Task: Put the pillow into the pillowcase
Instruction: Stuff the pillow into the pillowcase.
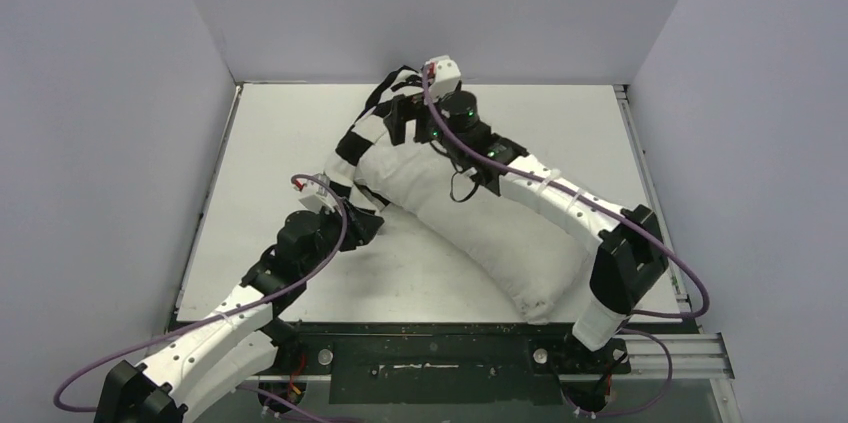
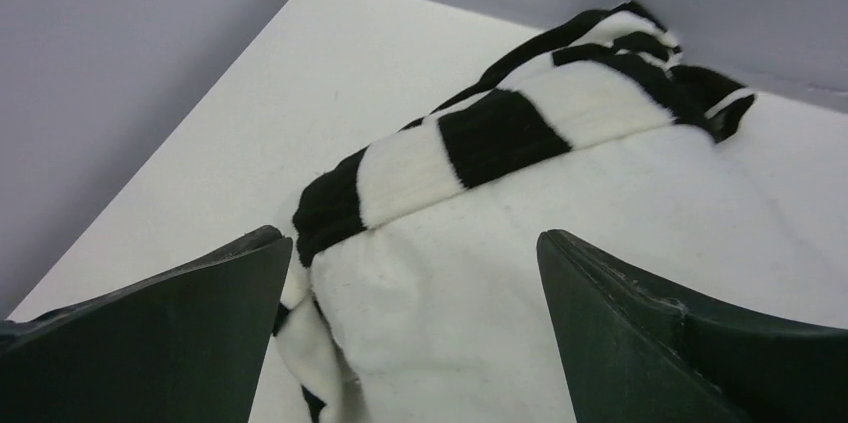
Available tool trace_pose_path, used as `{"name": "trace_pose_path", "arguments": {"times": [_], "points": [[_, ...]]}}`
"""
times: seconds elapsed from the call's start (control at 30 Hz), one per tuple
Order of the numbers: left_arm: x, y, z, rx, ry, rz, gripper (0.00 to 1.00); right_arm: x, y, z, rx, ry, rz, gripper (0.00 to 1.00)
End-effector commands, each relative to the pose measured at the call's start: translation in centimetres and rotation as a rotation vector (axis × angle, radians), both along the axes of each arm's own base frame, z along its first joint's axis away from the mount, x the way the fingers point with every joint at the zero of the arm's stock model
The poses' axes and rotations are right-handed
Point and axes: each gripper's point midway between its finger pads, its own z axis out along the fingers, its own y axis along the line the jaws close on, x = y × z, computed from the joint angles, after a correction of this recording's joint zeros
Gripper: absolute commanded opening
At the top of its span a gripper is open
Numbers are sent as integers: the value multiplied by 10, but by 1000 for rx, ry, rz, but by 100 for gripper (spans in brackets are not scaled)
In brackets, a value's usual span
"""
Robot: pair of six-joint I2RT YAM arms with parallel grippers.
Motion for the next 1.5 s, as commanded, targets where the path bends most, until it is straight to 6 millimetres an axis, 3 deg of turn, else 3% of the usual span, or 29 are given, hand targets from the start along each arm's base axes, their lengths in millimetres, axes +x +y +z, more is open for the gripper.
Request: {"name": "trace_pose_path", "arguments": {"times": [0.0, 0.2, 0.3, 0.37, 0.5, 0.63, 0.7, 0.73, 0.83, 0.93, 1.1, 1.2, 1.47], "points": [[11, 4, 37, 97, -135, -15, 51, 24, -45, 9, -113, 15, 66, 100], [43, 20, 65, 372, -219, 1, 62, 78, -97, -2, -174, 76, 104, 100], [67, 17, 85, 417, -223, -15, 62, 106, -116, -29, -203, 137, 130, 100], [83, 13, 87, 407, -209, -40, 63, 122, -124, -49, -229, 179, 154, 100], [118, 17, 102, 370, -237, -21, 63, 134, -119, -92, -275, 249, 267, 100], [152, 11, 124, 369, -317, -12, 63, 115, -97, -111, -211, 309, 403, 89], [165, 6, 129, 385, -331, -19, 62, 102, -86, -105, -191, 292, 435, 70], [173, 4, 136, 393, -341, -17, 62, 94, -79, -92, -192, 258, 441, 57], [186, -1, 131, 430, -314, -37, 62, 72, -68, -74, -186, 202, 419, 15], [188, -12, 126, 465, -324, -74, 62, 51, -59, -53, -184, 147, 408, 0], [184, -39, 123, 577, -431, -133, 62, 17, -33, -20, -120, 68, 386, 0], [183, -46, 114, 651, -435, -140, 63, 3, -23, -13, -85, 62, 380, 0], [188, -20, 111, 721, -427, 18, 56, -26, -7, 4, -20, 47, 374, 0]]}}
